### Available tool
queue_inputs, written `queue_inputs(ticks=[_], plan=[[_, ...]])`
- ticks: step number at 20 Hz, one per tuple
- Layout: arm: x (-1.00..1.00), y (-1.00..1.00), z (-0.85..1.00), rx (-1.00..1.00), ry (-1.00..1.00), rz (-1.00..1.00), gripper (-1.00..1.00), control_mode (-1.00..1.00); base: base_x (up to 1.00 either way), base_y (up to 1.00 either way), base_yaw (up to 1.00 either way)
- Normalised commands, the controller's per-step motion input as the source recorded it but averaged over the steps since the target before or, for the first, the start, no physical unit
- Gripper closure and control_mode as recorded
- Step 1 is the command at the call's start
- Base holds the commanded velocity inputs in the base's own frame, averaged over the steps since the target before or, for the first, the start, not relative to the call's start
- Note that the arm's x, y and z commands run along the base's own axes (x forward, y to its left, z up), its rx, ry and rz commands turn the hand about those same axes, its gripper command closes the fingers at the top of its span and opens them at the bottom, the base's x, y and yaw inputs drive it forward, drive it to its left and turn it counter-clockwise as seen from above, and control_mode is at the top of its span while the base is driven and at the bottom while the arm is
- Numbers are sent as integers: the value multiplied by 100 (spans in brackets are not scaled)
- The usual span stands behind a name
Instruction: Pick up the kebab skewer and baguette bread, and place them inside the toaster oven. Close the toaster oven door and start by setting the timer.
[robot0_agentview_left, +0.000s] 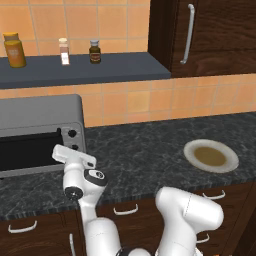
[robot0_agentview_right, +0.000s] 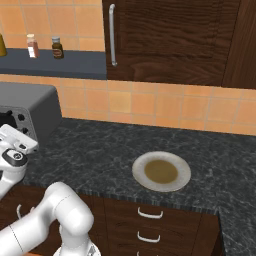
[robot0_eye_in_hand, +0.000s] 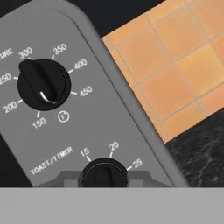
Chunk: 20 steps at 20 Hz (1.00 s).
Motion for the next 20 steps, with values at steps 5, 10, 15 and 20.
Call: queue_inputs(ticks=[5,10,15,20], plan=[[-23,0,0,20,-10,0,100,-100,0,0,0],[-14,0,0,19,-8,-1,100,-100,0,0,0],[-8,0,0,19,-5,-2,100,-100,0,0,0],[-3,0,0,20,-2,-3,100,-100,0,0,0]])
